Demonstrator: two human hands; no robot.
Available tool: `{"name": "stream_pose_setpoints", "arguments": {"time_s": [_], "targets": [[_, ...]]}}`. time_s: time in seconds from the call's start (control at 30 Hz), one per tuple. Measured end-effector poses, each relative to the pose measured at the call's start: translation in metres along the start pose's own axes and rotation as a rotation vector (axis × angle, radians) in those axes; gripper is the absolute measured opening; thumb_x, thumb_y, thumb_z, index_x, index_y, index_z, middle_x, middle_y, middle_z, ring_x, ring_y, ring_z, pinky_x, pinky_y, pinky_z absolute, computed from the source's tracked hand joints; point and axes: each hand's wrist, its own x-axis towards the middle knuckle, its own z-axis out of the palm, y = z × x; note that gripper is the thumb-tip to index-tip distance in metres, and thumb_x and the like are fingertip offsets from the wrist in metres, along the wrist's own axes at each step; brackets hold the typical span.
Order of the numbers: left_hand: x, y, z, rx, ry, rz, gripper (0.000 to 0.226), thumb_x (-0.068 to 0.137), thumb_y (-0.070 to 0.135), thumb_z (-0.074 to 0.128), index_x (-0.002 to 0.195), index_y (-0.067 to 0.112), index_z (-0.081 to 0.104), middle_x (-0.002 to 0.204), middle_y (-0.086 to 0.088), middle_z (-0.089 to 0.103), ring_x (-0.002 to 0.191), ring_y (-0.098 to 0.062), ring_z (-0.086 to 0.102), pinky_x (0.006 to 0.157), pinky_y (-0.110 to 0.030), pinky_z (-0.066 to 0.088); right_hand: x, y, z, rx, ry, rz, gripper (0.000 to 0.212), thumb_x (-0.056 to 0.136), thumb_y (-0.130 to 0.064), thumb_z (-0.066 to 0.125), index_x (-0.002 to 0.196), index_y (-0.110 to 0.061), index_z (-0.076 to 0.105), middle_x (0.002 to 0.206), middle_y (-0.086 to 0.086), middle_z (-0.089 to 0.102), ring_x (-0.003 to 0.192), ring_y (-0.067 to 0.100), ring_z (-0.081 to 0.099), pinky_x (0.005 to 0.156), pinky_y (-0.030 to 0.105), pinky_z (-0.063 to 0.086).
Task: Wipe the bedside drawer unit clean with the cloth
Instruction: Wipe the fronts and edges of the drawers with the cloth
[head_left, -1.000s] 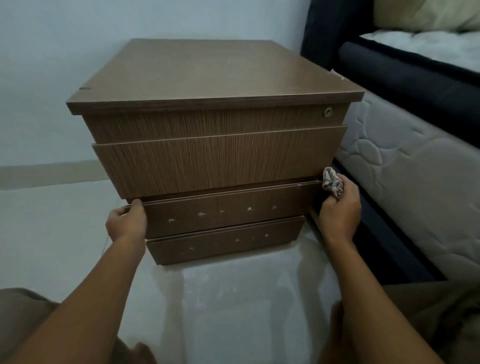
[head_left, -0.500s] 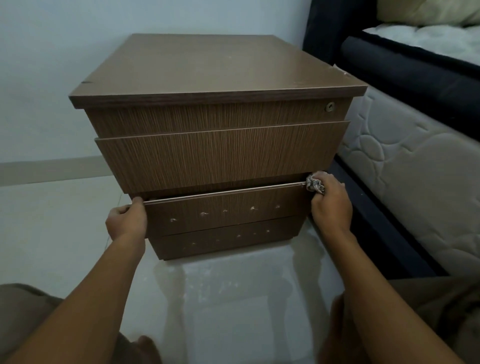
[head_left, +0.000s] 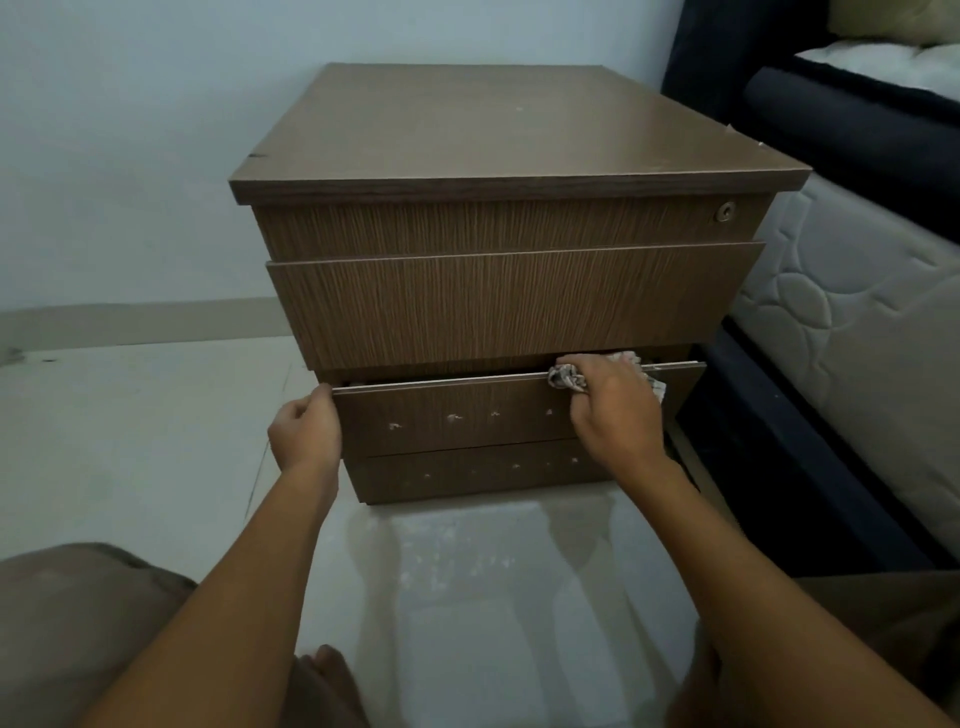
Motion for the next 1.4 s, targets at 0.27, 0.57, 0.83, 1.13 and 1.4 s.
{"name": "stream_pose_setpoints", "arguments": {"time_s": [0.27, 0.57, 0.83, 1.13, 1.4], "targets": [[0.004, -0.002, -0.009, -0.011, -0.01, 0.02, 0.029, 0.095, 0.025, 0.046, 0.067, 0.022, 0.054, 0.071, 0.005, 0.054, 0.075, -0.015, 0.054, 0.075, -0.035, 0.044, 0.001, -0.061, 0.026, 0.088, -0.041, -0.16, 0.035, 0.081, -0.009, 0.057, 0.113, -0.021, 0.067, 0.104, -0.002, 0.071, 0.096, 0.018, 0.058, 0.089, 0.033, 0.042], [0.009, 0.001, -0.023, 0.003, -0.097, -0.02, 0.036, 0.099, 0.022, 0.029, 0.099, 0.013, 0.064, 0.105, -0.005, 0.067, 0.101, -0.021, 0.061, 0.096, -0.044, 0.048, -0.006, -0.141, 0.075, 0.17, -0.091, -0.306, 0.046, 0.071, -0.007, 0.058, 0.115, -0.015, 0.067, 0.107, 0.002, 0.07, 0.101, 0.022, 0.06, 0.098, 0.037, 0.04], [0.025, -0.002, -0.042, -0.194, -0.278, -0.128, 0.061, 0.098, 0.04, 0.016, 0.098, 0.008, 0.067, 0.094, -0.01, 0.07, 0.087, -0.02, 0.063, 0.07, -0.035, 0.049, -0.008, -0.205, 0.109, 0.248, -0.182, -0.401, 0.05, 0.065, -0.001, 0.055, 0.113, -0.01, 0.067, 0.114, 0.007, 0.069, 0.109, 0.027, 0.061, 0.104, 0.04, 0.035], [0.03, -0.01, -0.052, -0.324, -0.342, -0.249, 0.072, 0.095, 0.048, 0.012, 0.1, 0.006, 0.07, 0.103, -0.015, 0.071, 0.1, -0.024, 0.063, 0.08, -0.041, 0.05, -0.023, -0.198, 0.092, 0.452, -0.043, -0.393, 0.061, 0.066, 0.005, 0.056, 0.122, -0.018, 0.064, 0.128, -0.005, 0.063, 0.123, 0.011, 0.053, 0.113, 0.036, 0.03], [0.031, -0.012, -0.053, -0.311, -0.378, -0.238, 0.07, 0.097, 0.046, 0.012, 0.105, 0.005, 0.069, 0.108, -0.017, 0.071, 0.104, -0.027, 0.063, 0.085, -0.044, 0.051, -0.021, -0.195, 0.098, 0.387, -0.297, -0.409, 0.067, 0.068, 0.013, 0.055, 0.126, -0.021, 0.061, 0.133, -0.004, 0.059, 0.132, 0.015, 0.045, 0.114, 0.042, 0.03]]}}
